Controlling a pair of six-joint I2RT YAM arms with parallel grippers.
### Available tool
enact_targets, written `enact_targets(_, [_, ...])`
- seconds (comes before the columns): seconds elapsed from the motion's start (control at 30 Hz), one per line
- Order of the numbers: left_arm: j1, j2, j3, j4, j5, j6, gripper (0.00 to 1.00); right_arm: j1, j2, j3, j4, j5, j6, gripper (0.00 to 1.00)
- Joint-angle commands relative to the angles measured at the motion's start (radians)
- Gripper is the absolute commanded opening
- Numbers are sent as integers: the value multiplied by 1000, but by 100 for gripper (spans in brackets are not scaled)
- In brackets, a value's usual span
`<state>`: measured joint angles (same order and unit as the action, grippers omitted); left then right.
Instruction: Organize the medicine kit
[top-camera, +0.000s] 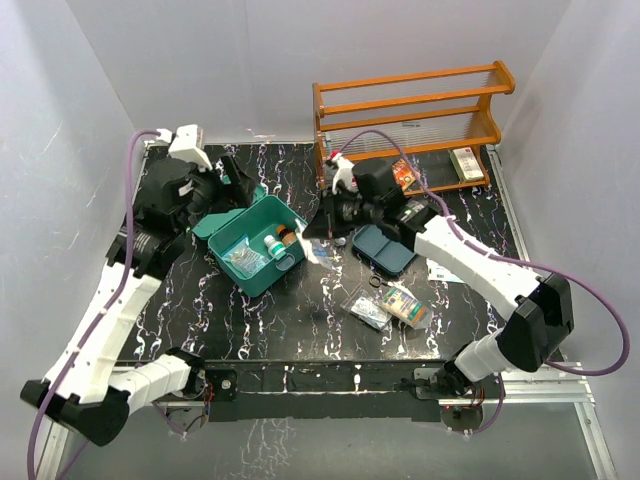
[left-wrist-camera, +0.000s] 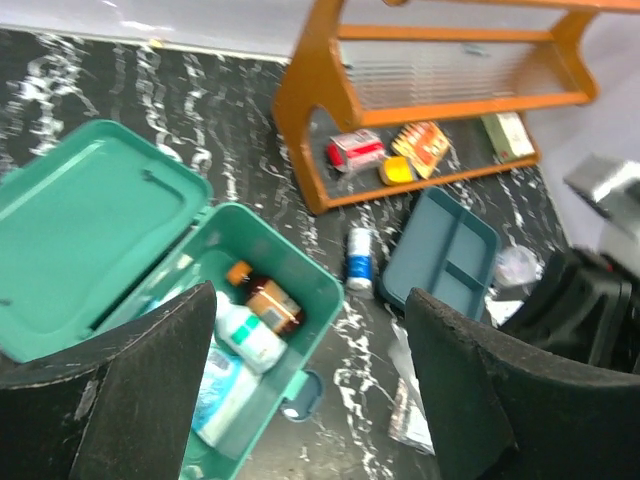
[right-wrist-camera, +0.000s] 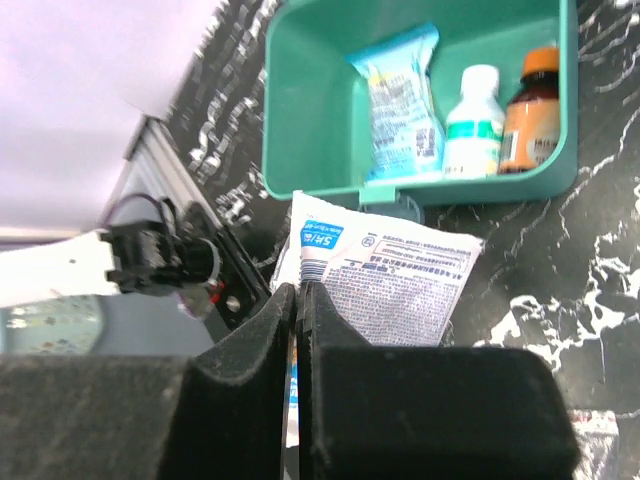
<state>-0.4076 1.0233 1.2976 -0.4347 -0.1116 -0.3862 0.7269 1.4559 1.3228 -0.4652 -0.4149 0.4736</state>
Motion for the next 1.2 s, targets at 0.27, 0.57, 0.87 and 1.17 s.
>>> enact_targets(0.27, [6, 41, -89, 225, 515, -170, 76, -172, 44, 40, 431, -383, 242, 0])
enact_targets(0.57, [6, 58, -140, 239, 470, -287, 73, -169, 85, 42, 512, -381, 226, 0])
enact_targets(0.87, [6, 90, -173, 265, 290, -660, 54, -148, 105, 57, 500, -333, 134, 0])
enact_targets(1.17, [6, 136, -127, 132, 277, -661, 61, -95, 144, 104, 461, -241, 59, 0])
